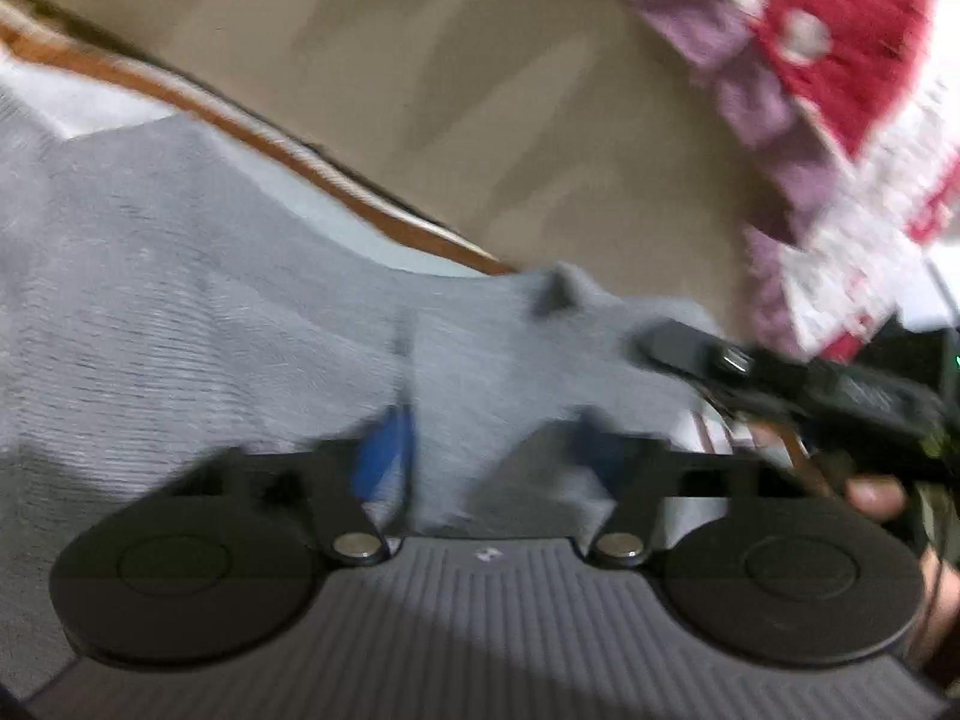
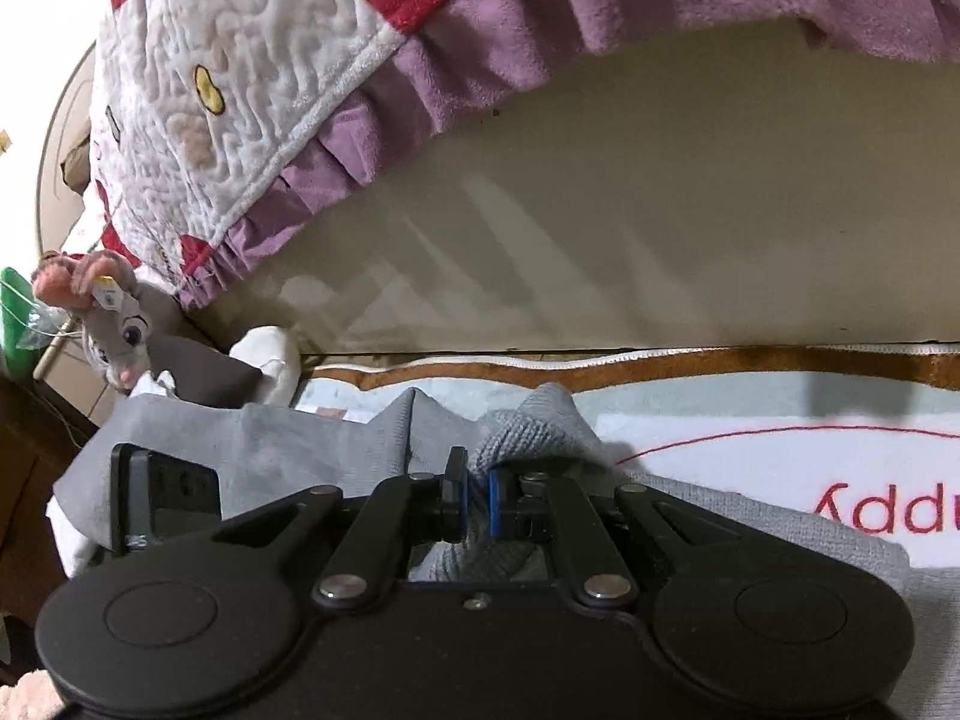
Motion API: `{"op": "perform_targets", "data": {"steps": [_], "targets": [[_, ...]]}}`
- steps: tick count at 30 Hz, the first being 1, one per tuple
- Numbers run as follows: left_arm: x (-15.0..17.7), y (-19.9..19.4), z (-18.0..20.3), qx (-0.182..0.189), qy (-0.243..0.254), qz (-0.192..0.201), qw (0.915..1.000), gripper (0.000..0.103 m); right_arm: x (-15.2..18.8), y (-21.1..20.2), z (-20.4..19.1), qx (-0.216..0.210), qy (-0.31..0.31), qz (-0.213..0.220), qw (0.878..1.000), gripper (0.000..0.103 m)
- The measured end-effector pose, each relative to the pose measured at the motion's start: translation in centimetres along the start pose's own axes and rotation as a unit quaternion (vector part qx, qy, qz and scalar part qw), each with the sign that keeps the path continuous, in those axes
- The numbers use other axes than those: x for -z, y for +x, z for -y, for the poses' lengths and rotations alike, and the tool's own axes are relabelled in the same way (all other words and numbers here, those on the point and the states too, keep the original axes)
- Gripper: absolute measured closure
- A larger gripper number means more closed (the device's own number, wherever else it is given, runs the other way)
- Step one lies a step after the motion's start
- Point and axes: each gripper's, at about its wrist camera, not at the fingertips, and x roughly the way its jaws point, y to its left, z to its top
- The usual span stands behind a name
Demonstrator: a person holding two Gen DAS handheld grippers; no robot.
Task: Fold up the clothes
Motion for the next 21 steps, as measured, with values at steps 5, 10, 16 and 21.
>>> {"op": "perform_targets", "data": {"steps": [5,10,16,21], "targets": [[2.0,-2.7,3.7,-0.022,0.106,0.034,0.9935,0.103,0.7,0.3,0.9,0.0,0.05,0.043,0.998,0.094],[3.5,-2.6,4.7,-0.067,0.147,0.003,0.9869,0.103,1.9,1.3,1.9,0.041,0.034,0.001,0.999,0.094],[6.4,-0.7,7.4,-0.273,0.309,0.05,0.9094,0.064,5.0,2.0,0.7,0.103,-0.071,-0.09,0.988,0.093],[4.9,1.7,7.5,-0.239,0.315,0.048,0.917,0.021,5.7,2.7,1.5,0.101,-0.065,-0.09,0.989,0.094]]}}
